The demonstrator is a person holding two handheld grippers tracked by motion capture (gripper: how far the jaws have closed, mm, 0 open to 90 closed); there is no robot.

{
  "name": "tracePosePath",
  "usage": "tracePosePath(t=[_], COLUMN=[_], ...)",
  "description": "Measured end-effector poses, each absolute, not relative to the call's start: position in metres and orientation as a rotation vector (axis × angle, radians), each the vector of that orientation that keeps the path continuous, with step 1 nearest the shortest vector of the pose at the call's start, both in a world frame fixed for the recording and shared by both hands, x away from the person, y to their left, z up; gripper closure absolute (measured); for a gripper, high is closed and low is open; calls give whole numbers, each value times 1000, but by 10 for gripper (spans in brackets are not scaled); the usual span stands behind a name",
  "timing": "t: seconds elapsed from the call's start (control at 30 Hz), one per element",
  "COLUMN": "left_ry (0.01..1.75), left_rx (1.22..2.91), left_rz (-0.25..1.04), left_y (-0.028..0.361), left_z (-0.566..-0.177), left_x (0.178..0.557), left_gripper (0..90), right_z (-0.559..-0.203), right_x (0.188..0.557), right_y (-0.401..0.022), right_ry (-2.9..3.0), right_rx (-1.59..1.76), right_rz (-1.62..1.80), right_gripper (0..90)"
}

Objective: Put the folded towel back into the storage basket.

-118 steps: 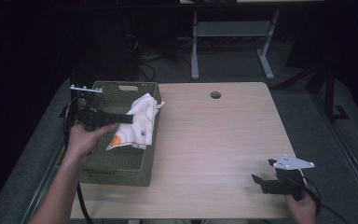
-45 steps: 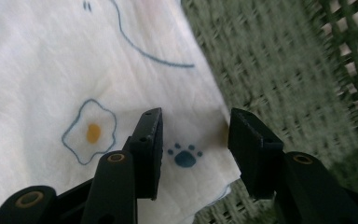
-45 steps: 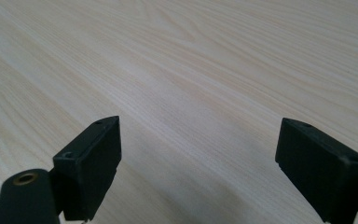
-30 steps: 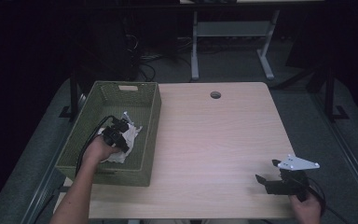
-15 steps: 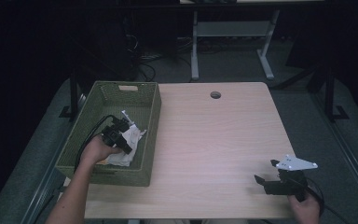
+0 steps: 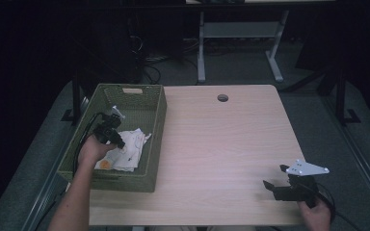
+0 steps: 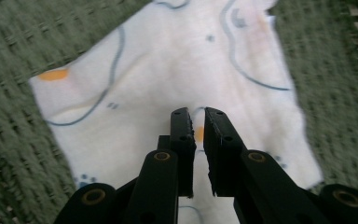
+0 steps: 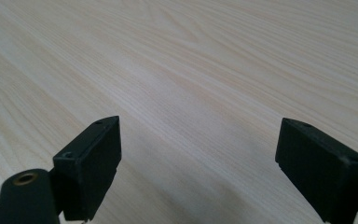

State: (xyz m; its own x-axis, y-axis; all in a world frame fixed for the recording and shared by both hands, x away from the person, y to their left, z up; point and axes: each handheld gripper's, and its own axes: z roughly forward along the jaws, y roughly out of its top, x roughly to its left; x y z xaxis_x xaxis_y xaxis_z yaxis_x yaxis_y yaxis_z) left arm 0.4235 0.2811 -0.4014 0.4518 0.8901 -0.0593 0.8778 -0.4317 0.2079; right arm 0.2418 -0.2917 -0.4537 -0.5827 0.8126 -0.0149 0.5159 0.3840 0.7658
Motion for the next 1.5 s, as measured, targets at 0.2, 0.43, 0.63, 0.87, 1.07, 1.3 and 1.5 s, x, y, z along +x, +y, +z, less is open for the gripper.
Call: tracePosePath(t=[0.2, 0.43, 0.63, 0.87, 1.07, 1.3, 1.5], left_ry=[1577, 1556, 1501, 1464, 1397, 1338, 1308], left_rx=[2543, 2495, 2441, 2361, 2261, 2154, 2091], left_rz=[47, 73, 110, 117, 100, 66, 51], left_y=[281, 284, 285, 287, 287, 288, 288], left_z=[-416, -406, -390, -379, -368, -359, -354], left_x=[429, 424, 411, 401, 392, 383, 374], left_gripper=[809, 774, 730, 644, 575, 542, 501], right_z=[-454, -454, -455, -454, -453, -453, -453], right_x=[242, 243, 245, 246, 245, 245, 244], right_y=[-293, -292, -286, -283, -284, -284, -283], right_ry=[2255, 2261, 2271, 2276, 2270, 2266, 2270], right_rx=[1160, 1154, 1145, 1139, 1138, 1142, 1134], right_rz=[1048, 1047, 1045, 1043, 1043, 1039, 1033], right_gripper=[136, 136, 136, 136, 136, 136, 136])
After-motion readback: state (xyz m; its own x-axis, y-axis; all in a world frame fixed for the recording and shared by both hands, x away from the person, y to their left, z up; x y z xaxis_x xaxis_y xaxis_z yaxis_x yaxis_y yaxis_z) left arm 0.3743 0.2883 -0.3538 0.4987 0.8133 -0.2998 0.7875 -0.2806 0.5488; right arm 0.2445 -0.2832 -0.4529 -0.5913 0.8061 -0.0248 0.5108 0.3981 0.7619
